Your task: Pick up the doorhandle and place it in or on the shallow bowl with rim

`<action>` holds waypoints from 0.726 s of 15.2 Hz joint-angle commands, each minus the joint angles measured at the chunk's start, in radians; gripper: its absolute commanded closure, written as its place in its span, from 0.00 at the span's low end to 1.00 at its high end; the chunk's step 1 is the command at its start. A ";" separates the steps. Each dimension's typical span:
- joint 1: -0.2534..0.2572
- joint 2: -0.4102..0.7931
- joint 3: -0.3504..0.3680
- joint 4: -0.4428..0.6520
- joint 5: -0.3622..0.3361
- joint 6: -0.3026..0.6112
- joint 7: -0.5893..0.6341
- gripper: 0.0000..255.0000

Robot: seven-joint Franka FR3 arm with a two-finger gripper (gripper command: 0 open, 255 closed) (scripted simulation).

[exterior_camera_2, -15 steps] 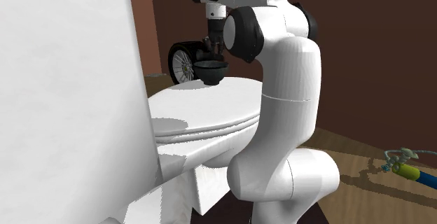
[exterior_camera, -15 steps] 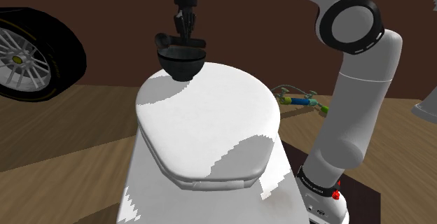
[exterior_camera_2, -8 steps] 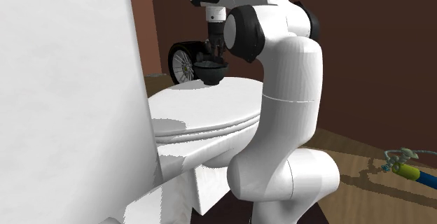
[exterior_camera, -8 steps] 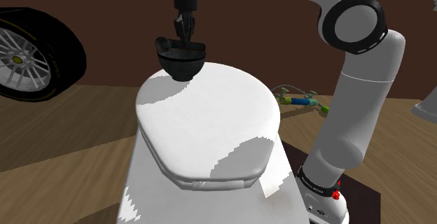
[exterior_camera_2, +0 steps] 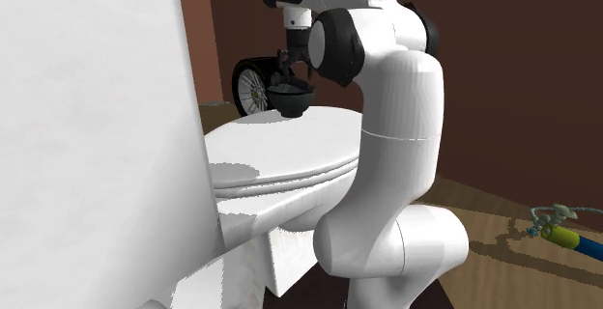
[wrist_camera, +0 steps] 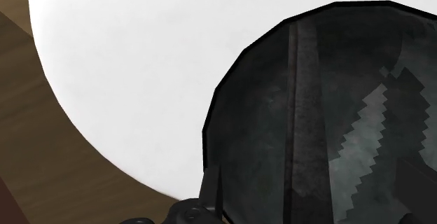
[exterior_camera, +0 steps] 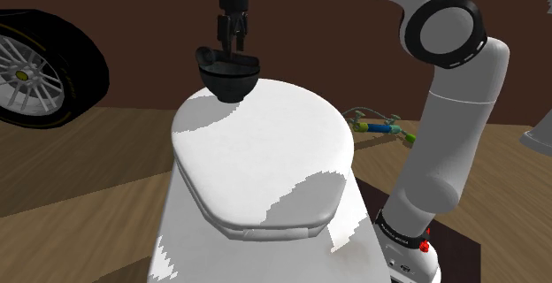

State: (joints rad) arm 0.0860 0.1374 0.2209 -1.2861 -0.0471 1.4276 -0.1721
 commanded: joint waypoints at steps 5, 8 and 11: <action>0.019 0.087 0.006 0.246 -0.023 -0.162 0.007 0.00; 0.019 0.087 0.006 0.246 -0.023 -0.162 0.007 0.00; 0.019 0.087 0.006 0.246 -0.023 -0.162 0.007 0.00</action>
